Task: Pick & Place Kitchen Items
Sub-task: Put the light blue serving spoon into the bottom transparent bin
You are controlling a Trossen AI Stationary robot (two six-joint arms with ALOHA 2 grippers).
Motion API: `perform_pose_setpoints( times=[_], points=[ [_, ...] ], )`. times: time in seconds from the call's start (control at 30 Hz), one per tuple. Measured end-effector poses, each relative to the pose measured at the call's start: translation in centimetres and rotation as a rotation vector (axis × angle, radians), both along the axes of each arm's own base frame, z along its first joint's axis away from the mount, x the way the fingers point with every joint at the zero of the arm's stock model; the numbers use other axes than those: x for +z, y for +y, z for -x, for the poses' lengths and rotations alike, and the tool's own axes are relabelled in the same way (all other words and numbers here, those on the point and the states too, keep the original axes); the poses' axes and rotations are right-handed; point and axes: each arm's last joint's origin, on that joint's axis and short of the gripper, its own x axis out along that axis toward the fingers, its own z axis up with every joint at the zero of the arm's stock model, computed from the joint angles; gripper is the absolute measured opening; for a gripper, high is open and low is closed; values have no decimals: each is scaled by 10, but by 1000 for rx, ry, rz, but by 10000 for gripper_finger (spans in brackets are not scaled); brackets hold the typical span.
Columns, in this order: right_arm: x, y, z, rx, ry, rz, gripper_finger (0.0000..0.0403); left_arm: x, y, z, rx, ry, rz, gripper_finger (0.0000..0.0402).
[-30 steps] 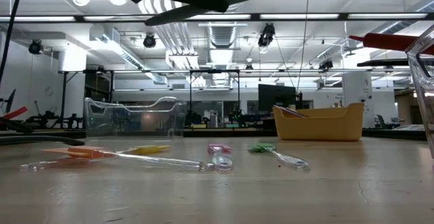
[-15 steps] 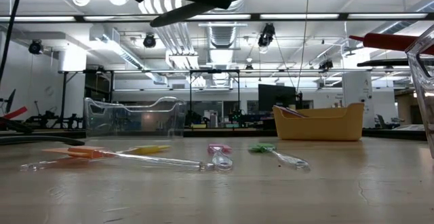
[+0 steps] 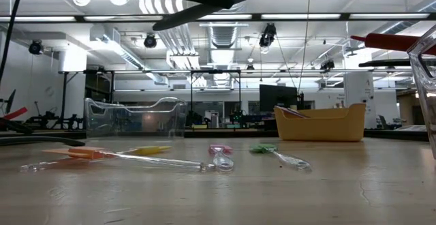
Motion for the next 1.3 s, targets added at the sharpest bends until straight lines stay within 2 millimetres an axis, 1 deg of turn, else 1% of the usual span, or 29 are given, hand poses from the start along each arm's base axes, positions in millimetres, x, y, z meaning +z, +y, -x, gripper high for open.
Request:
perform_pose_setpoints(
  times=[0.13, 0.3, 0.43, 0.5, 0.7, 0.77, 0.83, 1.07, 1.2, 1.3],
  points=[
    [-1, 3, 8, -40, 15, -25, 19, 1, 0, 1, 18, -5, -14, 181],
    [-4, 11, 28, -101, 51, -53, 19, 5, 1, 2, 24, -17, -14, 183],
    [-5, 23, 45, -124, 39, -77, 19, 6, 2, 3, 25, -23, -10, 183],
    [-4, 31, 54, -105, 23, -81, 19, 7, 2, 3, 24, -23, -9, 183],
    [-7, 55, 89, 21, 43, -54, 19, 7, 2, 3, 32, -32, 13, 182],
    [-10, 60, 103, 9, 38, -75, 19, 7, 2, 3, 34, -33, 18, 182],
    [-12, 68, 116, -1, -8, -102, 19, 7, 2, 3, 36, -35, 21, 182],
    [-34, 94, 150, 15, -6, -135, 19, 7, 1, 3, 44, -49, 43, 182],
    [-49, 103, 162, -39, 27, -133, 21, 7, 1, 3, 47, -53, 51, 182],
    [-63, 110, 165, -91, 71, -133, 23, 7, 1, 3, 48, -54, 54, 182]
  ],
)
